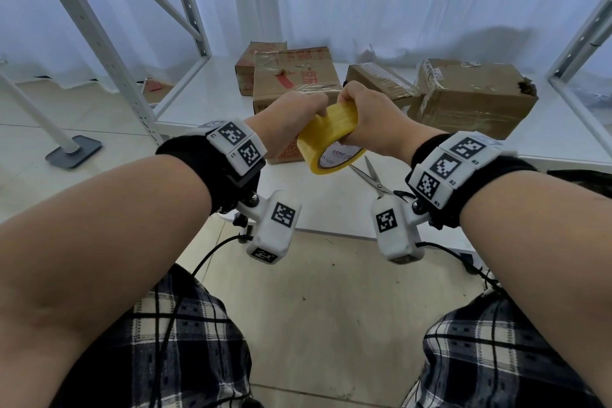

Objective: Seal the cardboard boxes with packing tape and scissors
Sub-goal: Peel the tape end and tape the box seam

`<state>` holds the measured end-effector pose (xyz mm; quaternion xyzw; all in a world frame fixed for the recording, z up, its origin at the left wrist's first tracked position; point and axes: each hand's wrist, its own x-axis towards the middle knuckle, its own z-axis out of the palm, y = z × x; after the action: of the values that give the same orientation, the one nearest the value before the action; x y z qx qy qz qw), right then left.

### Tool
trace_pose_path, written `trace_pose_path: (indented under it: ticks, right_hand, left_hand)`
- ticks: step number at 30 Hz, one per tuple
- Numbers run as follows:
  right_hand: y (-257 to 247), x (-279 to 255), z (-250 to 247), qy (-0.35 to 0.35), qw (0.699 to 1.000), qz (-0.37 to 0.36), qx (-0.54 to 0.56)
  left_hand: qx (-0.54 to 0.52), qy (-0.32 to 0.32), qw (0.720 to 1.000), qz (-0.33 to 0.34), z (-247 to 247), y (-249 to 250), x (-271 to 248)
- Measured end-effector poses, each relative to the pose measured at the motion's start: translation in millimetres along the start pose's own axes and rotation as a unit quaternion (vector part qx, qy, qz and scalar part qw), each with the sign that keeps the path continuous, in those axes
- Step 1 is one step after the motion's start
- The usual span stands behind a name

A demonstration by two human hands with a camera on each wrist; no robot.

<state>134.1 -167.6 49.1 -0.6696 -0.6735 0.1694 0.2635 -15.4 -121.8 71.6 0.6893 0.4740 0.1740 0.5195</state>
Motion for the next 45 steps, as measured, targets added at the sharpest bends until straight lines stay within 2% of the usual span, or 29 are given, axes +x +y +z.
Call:
trace_pose_path:
  ticks: [5,12,22,27,30,34,37,41,45]
  right_hand:
    - [-2,4,0,-0.003,1.0,-0.009,-0.023]
    - [1,5,3,-0.017,0.999,-0.013,-0.046]
    - [4,5,0,-0.003,0.999,-0.006,-0.032]
    - [4,5,-5,0.007,1.0,-0.005,-0.022]
    - [3,5,-5,0.006,1.0,-0.009,-0.02]
    - [3,3,-7,0.003,1.0,-0.009,-0.014]
    - [3,3,-8,0.001,1.0,-0.007,-0.021]
    - [-1,4,-5,-0.005,0.999,-0.009,-0.036]
    - [-4,3,-5,-0.004,0.999,-0.008,-0.047]
  left_hand:
    - [-0.005,0.028,1.0,0.0,1,-3,10]
    - [-0.005,0.012,1.0,0.006,1,-1,9]
    - [-0.001,-0.047,0.998,0.046,0,-5,8]
    - [-0.068,-0.038,0.996,0.053,-1,-2,4]
    - [-0.019,-0.053,0.996,0.072,-3,-4,5]
    - [-0.026,-0.074,0.995,0.065,-5,-5,1]
    - [-0.036,-0.069,0.995,0.061,-3,-1,-2]
    - [-0.024,-0.017,0.999,0.027,0,3,0]
    - [-0.036,-0.014,0.999,0.026,2,1,6]
